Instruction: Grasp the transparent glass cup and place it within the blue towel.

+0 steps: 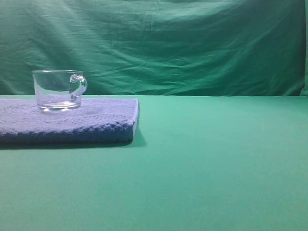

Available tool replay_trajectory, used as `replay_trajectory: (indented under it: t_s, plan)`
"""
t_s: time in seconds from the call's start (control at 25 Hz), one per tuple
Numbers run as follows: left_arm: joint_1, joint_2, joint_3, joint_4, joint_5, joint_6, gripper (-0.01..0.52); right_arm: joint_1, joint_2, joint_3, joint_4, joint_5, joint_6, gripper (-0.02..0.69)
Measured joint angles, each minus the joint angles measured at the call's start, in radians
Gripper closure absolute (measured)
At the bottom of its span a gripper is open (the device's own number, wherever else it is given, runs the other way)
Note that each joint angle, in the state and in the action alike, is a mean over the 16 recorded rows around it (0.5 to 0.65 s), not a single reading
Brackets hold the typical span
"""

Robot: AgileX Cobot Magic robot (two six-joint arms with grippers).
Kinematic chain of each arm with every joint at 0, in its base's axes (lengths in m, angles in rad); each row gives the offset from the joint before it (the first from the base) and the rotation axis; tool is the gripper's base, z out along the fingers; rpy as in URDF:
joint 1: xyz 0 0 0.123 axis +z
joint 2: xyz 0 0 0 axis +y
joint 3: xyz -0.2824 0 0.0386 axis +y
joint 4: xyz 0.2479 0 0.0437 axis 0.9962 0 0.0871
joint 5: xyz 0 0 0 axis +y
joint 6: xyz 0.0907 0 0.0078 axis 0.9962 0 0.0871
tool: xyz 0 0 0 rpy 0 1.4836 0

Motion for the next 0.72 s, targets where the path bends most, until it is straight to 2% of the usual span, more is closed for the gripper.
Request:
replay_trajectory:
  t_s: [0.72]
  plan:
    - [0.0,0.0,0.0,0.0,0.0,0.0,0.514,0.0,0.0,0.0,0.0,0.002,0.0,0.665]
